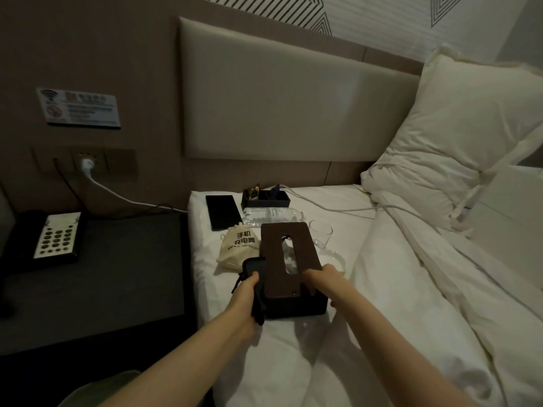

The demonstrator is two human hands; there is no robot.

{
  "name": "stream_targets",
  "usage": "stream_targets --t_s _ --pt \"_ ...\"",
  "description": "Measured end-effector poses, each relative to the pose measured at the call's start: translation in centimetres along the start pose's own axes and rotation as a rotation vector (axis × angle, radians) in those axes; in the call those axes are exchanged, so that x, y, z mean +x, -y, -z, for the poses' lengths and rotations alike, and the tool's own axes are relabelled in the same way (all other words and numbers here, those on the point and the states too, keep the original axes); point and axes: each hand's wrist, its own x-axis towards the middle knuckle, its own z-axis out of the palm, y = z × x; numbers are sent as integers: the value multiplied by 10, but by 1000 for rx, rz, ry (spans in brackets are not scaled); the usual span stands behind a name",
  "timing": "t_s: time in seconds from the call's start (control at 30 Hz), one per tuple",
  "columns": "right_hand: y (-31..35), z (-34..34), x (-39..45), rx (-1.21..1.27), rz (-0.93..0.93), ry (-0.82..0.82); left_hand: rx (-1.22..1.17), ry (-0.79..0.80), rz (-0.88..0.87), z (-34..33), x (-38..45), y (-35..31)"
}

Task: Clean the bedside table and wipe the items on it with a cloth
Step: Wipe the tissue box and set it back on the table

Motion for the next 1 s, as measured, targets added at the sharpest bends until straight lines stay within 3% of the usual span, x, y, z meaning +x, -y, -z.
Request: stream_targets --t_s 0.2,0.47,0.53,0.67,0.83,1.0 --pt "-10 1 -40 22 142 110 19 -40 0 16 -11 7" --pt "-26 -3 -82 -602 253 46 77 -184 15 66 -28 19" --pt "-25 -5 -83 -645 218 55 108 -199 5 75 -31 18" --pt "-27 -5 -77 -469 67 101 189 -152 -1 75 -38 15" --pt "-18 -26 -70 -281 25 64 367 -9 -13 70 -51 21" --pt "-33 -51 -83 23 -44 31 357 -5 24 91 -49 22"
